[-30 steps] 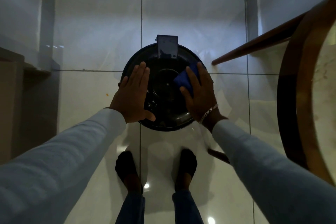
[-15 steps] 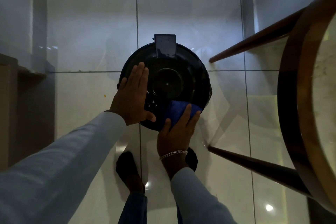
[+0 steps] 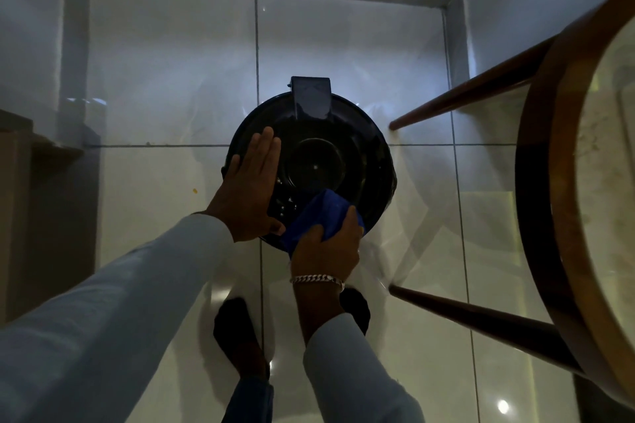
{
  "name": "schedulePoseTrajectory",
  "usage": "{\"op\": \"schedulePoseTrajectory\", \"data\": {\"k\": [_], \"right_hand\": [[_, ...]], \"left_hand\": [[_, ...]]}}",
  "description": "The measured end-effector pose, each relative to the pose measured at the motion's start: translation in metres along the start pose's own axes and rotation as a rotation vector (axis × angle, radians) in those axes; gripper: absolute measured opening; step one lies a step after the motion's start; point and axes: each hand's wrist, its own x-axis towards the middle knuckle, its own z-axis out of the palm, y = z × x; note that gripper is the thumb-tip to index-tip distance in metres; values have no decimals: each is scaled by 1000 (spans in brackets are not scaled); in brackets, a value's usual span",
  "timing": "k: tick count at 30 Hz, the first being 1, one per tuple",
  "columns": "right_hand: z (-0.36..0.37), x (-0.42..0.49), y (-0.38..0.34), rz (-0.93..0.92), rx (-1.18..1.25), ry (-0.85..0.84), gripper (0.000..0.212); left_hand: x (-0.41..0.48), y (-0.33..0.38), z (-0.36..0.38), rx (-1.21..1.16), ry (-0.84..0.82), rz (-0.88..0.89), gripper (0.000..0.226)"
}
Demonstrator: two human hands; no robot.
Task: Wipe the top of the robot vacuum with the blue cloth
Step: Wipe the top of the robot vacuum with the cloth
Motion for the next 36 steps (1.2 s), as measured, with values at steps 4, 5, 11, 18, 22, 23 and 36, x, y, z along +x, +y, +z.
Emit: {"op": "schedulePoseTrajectory", "data": {"k": [4, 5, 11, 18, 22, 23, 36], "right_hand": [[-1, -3, -9, -40, 40, -52, 58], [-1, -4, -14, -57, 59, -83, 59], [-10, 3, -45, -183, -97, -288, 56], [-41, 63, -49, -773, -496, -189, 49], [-47, 124, -57, -1066, -926, -401, 76], [-48, 135, -58, -1056, -977, -488, 84], [-44, 165, -43, -1064, -1059, -692, 122]], "left_hand": [[-1, -2, 0, -32, 11, 29, 131], [-1, -4, -3, -67, -3, 38, 124], [-9, -9, -34, -512, 125, -122, 69], [-28, 40, -13, -544, 504, -78, 47], [-29, 70, 29, -222, 427, -20, 62], [-30, 75, 41, -122, 403, -48, 65], [-4, 53, 41, 161, 340, -178, 64]]}}
